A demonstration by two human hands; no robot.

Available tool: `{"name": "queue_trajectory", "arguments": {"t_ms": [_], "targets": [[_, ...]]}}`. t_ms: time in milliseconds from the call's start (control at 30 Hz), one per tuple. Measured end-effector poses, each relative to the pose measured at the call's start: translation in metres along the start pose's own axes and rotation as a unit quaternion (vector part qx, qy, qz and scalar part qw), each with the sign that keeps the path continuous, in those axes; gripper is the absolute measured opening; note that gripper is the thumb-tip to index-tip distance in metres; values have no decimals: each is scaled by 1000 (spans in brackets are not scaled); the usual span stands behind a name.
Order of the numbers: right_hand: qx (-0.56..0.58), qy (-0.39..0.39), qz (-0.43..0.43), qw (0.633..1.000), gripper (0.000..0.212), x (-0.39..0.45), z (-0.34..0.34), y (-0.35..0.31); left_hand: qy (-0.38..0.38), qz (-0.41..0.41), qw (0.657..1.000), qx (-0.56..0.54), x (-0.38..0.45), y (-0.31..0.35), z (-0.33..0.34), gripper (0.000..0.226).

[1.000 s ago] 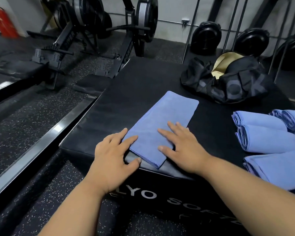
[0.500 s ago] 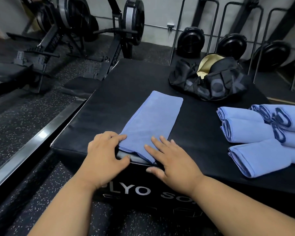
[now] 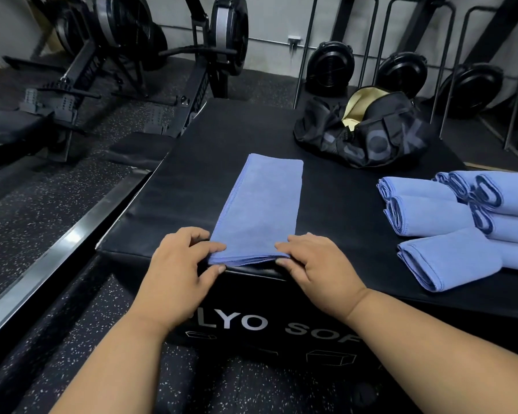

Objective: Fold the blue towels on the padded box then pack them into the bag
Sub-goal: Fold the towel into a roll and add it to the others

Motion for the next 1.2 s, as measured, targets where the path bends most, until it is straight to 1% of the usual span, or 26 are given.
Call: {"name": "queue_trajectory", "arguments": {"t_ms": [33, 100, 167, 267, 300, 400, 500, 533, 600, 667, 800, 900, 1067, 1200], "targets": [[6, 3, -6, 1000, 52, -2, -6, -3, 2, 6, 1000, -8, 0, 2, 0, 35], [27, 24, -16, 999, 49, -11, -16, -4, -8, 17, 1000, -25, -1, 6, 0, 30], [57, 36, 10, 998, 43, -22, -20, 1, -38, 31, 998, -35, -3, 12, 3, 36], [98, 42, 71, 992, 42, -32, -18, 12, -67, 49, 996, -31, -7, 21, 6, 48], [113, 47, 79, 989, 42, -33, -17, 13, -64, 53, 996, -36, -7, 24, 5, 47], [144, 69, 85, 983, 39, -34, -18, 13, -35, 56, 995, -74, -6, 29, 0, 31], [192, 102, 110, 970, 26, -32, -20, 18, -28, 23, 988, -153, -5, 33, -10, 23], [206, 109, 116, 966, 25, -31, -21, 20, -34, 9, 983, -180, -5, 35, -13, 22], [216, 112, 117, 963, 31, -29, -23, 21, -51, -12, 974, -222, -3, 39, -14, 15], [226, 109, 123, 960, 32, -26, -24, 24, -57, -32, 968, -241, -1, 40, -12, 6], [253, 105, 150, 950, 20, -22, -24, 34, -54, -66, 966, -243, 8, 41, -5, 3], [281, 103, 174, 938, 19, -21, -26, 38, -59, -93, 966, -236, 17, 40, 5, 4], [307, 48, 210, 927, 14, -22, -26, 46, -80, -142, 963, -214, 30, 37, 16, 8], [288, 38, 215, 933, 14, -18, -24, 49, -84, -159, 968, -173, 38, 35, 19, 13]]}}
Point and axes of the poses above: each hand's wrist, its own x-axis towards the middle knuckle, its own z-axis out of the palm, y = z × x, the point moved 6 cm from there along x, towards the middle knuckle, and after that the axes turned 6 degrees about x, right-handed, at the moved point
